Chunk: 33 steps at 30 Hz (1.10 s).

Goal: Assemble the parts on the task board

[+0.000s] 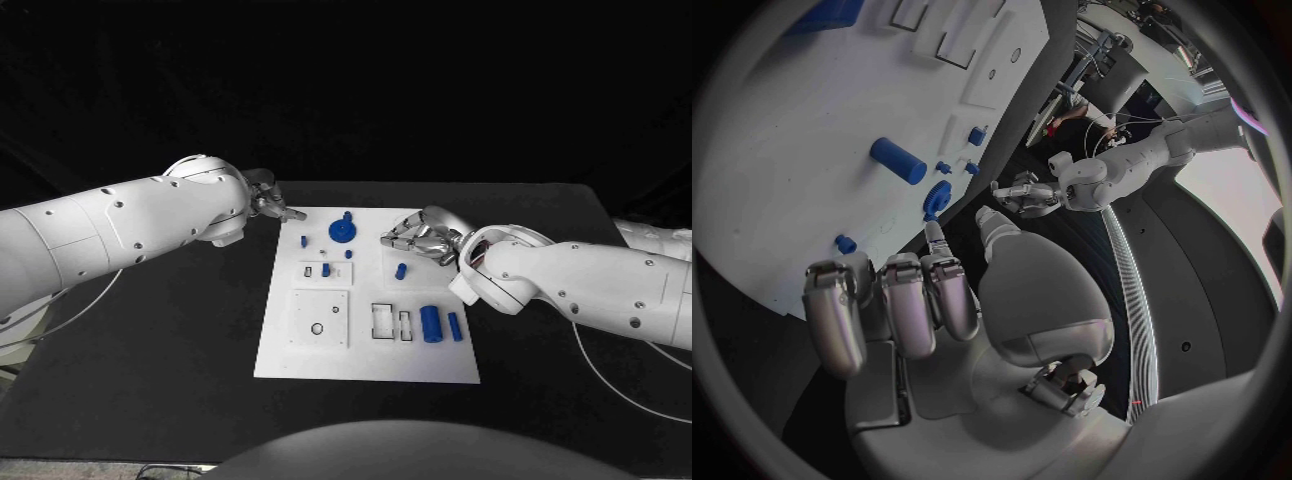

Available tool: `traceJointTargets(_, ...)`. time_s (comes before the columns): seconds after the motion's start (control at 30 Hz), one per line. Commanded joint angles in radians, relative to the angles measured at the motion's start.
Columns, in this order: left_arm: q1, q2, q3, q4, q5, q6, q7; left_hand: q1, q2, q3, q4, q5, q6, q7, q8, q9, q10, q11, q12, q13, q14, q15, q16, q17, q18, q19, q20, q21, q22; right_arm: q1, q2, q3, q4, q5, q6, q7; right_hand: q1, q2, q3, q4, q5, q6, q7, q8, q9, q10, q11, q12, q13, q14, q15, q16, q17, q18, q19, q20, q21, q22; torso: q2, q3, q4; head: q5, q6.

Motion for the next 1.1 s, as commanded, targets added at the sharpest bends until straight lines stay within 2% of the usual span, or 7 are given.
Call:
traceJointTargets(0.03, -0.004, 0.011, 0.000, -0.024, 0.012, 0.104, -0.029, 0.040, 0.017, 0.004, 0.002, -0.044, 0.018, 0.000, -0.014, -0.017, 0.104, -0.004, 0.006, 0.263, 0.106, -0.004, 0.003, 0.263, -0.008, 0.103, 0.002, 0.002, 0.263, -0.001, 0.001, 0.000, 0.001, -0.009, 0.016, -0.002, -0.008, 0.002, 0.003, 0.003, 0.006, 0.004, 0.017, 0.006, 0.001, 0.107, 0.006, 0.004, 0.263, 0.104, 0.005, 0.004, 0.264, -0.014, 0.106, 0.007, 0.004, 0.263, 0.000, -0.0002, 0.0000, -0.001, 0.001)
traceJointTargets(0.17, -0.008, 0.022, 0.000, -0.051, 0.048, 0.134, -0.020, 0.075, 0.042, -0.004, 0.001, -0.116, 0.040, -0.004, -0.022, -0.030, 0.104, -0.007, 0.006, 0.263, 0.106, -0.006, 0.003, 0.263, -0.008, 0.103, 0.001, 0.002, 0.263, -0.001, 0.001, 0.000, 0.002, -0.009, 0.019, -0.004, -0.008, 0.002, 0.003, 0.003, 0.006, 0.004, 0.017, 0.006, 0.001, 0.107, 0.006, 0.004, 0.263, 0.104, 0.005, 0.004, 0.264, -0.014, 0.106, 0.007, 0.004, 0.263, 0.000, -0.0009, 0.0011, -0.003, -0.001)
traceJointTargets(0.23, -0.009, 0.028, 0.000, -0.065, 0.070, 0.151, -0.013, 0.096, 0.047, -0.009, 0.000, -0.128, 0.048, -0.006, -0.018, -0.027, 0.104, -0.009, 0.006, 0.263, 0.106, -0.008, 0.003, 0.263, -0.008, 0.103, 0.001, 0.002, 0.263, -0.001, 0.000, 0.000, 0.002, -0.009, 0.020, -0.006, -0.008, 0.002, 0.003, 0.003, 0.006, 0.004, 0.017, 0.006, 0.001, 0.107, 0.006, 0.004, 0.263, 0.104, 0.005, 0.004, 0.264, -0.014, 0.106, 0.007, 0.004, 0.263, 0.000, -0.0008, 0.0008, -0.003, 0.000)
traceJointTargets(0.4, -0.012, 0.039, 0.000, -0.089, 0.086, 0.181, -0.004, 0.085, 0.064, -0.035, 0.004, -0.131, 0.090, -0.017, 0.008, -0.009, 0.104, -0.019, 0.006, 0.263, 0.106, -0.015, 0.003, 0.263, -0.008, 0.103, 0.004, 0.002, 0.263, -0.001, 0.000, 0.000, 0.002, -0.009, 0.022, -0.008, -0.008, 0.002, 0.003, 0.003, 0.006, 0.004, 0.017, 0.006, 0.001, 0.107, 0.006, 0.004, 0.263, 0.104, 0.005, 0.004, 0.264, -0.014, 0.106, 0.007, 0.004, 0.263, 0.000, -0.0001, 0.0010, -0.003, -0.003)
traceJointTargets(0.57, -0.014, 0.048, 0.000, -0.101, 0.089, 0.192, -0.001, -0.001, 0.067, -0.105, 0.004, -0.131, 0.106, -0.024, 0.017, 0.003, 0.104, -0.027, 0.006, 0.263, 0.106, -0.022, 0.003, 0.263, -0.008, 0.103, 0.002, 0.002, 0.263, -0.001, 0.000, 0.000, 0.002, -0.007, 0.025, -0.006, -0.029, 0.008, -0.002, 0.020, -0.011, 0.000, 0.018, 0.007, 0.001, 0.107, 0.007, 0.004, 0.263, 0.104, 0.006, 0.004, 0.264, -0.014, 0.106, 0.008, 0.004, 0.263, -0.001, 0.0003, 0.0005, -0.002, -0.004)
traceJointTargets(0.77, -0.017, 0.058, 0.000, -0.109, 0.097, 0.179, 0.010, -0.068, 0.053, -0.173, 0.003, -0.131, 0.117, -0.029, 0.019, 0.012, 0.104, -0.033, 0.006, 0.263, 0.106, -0.025, 0.003, 0.263, -0.008, 0.103, -0.002, 0.002, 0.263, -0.001, 0.000, 0.000, 0.002, -0.008, 0.027, -0.008, -0.029, 0.009, -0.002, 0.020, -0.011, 0.000, 0.019, 0.007, 0.001, 0.107, 0.007, 0.004, 0.263, 0.104, 0.006, 0.004, 0.264, -0.014, 0.106, 0.008, 0.004, 0.263, 0.000, -0.0002, 0.0007, -0.005, -0.003)
traceJointTargets(1.1, -0.025, 0.082, 0.000, -0.126, 0.097, 0.187, 0.004, -0.040, 0.065, -0.179, -0.003, -0.131, 0.113, -0.030, 0.010, 0.012, 0.104, -0.033, 0.006, 0.263, 0.106, -0.026, 0.003, 0.263, -0.008, 0.103, -0.004, 0.002, 0.263, -0.001, 0.000, 0.000, 0.003, -0.009, 0.027, -0.010, -0.028, 0.010, -0.001, 0.019, -0.007, -0.001, 0.019, 0.007, 0.001, 0.107, 0.007, 0.004, 0.263, 0.104, 0.006, 0.004, 0.264, -0.014, 0.106, 0.008, 0.004, 0.263, 0.000, 0.0003, 0.0003, -0.004, -0.004)
